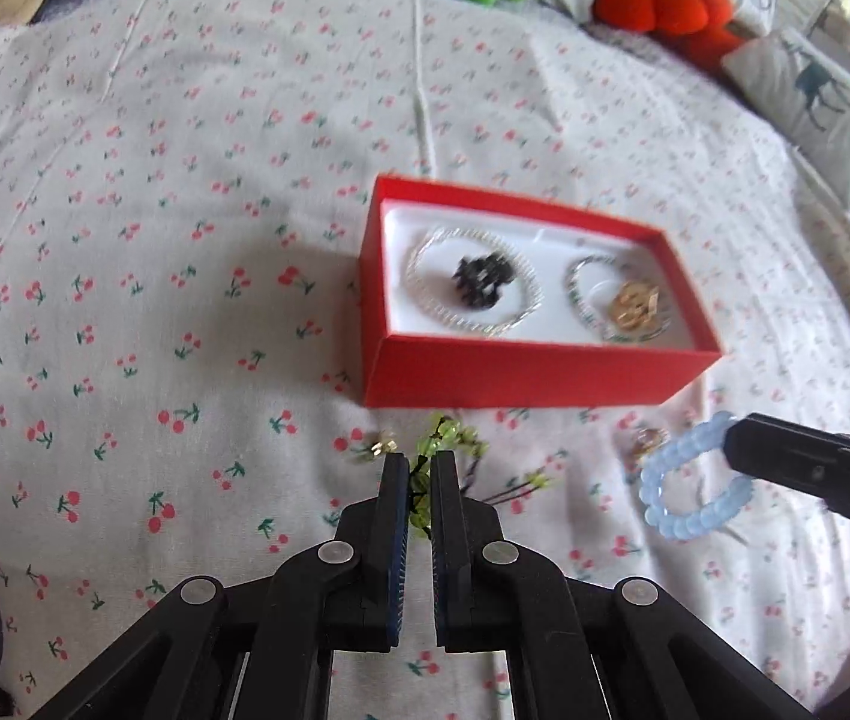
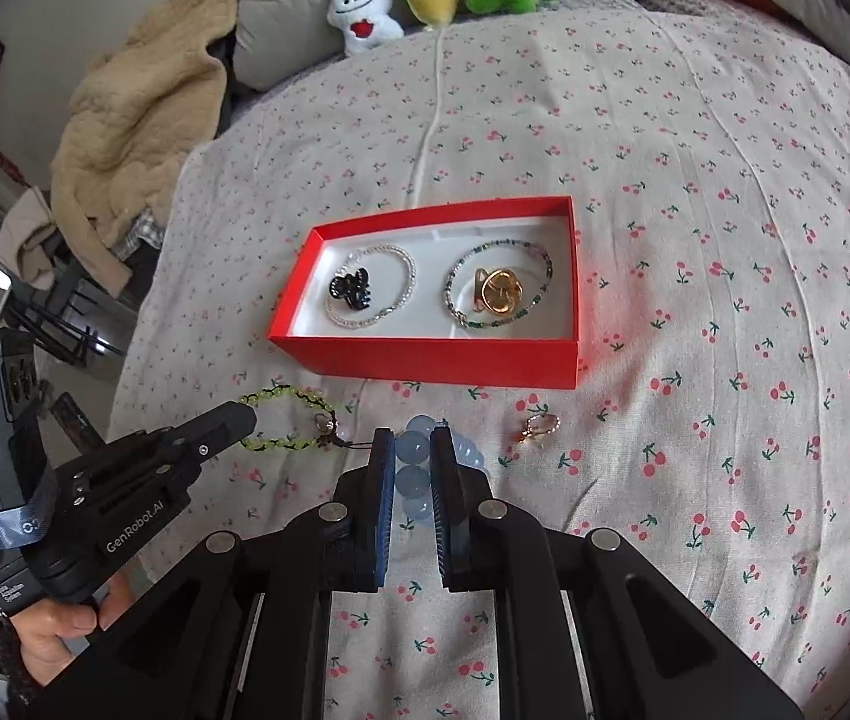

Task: Organize jewelry
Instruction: 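Lift both bracelets and carry them toward the red box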

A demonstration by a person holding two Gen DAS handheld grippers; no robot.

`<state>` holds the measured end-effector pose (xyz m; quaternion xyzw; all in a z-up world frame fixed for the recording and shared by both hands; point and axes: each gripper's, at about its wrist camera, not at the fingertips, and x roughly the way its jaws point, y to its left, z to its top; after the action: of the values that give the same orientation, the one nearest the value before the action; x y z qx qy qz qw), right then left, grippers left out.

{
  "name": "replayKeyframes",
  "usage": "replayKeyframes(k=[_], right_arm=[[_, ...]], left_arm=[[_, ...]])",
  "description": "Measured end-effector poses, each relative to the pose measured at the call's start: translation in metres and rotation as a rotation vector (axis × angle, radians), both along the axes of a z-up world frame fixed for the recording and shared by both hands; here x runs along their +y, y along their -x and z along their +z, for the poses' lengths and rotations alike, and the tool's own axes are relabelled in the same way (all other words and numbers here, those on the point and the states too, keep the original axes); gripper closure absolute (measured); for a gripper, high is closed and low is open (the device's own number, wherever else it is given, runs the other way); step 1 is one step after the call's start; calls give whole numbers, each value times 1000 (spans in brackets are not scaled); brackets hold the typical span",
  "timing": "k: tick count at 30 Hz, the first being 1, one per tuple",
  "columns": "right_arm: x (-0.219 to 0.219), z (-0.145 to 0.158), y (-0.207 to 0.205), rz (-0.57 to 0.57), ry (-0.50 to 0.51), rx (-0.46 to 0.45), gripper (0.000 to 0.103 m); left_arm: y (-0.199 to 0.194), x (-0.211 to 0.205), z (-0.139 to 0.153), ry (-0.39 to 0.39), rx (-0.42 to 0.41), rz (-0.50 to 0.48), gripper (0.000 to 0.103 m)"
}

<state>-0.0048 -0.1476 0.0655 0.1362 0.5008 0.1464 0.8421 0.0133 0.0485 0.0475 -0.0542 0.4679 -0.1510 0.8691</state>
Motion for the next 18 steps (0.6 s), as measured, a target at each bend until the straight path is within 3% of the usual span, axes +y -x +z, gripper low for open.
replayKeyframes(k=[18], right_arm=[[-15, 47, -8, -58, -95, -114, 91]], left_arm=[[-8, -8, 52, 166, -103, 8, 102]])
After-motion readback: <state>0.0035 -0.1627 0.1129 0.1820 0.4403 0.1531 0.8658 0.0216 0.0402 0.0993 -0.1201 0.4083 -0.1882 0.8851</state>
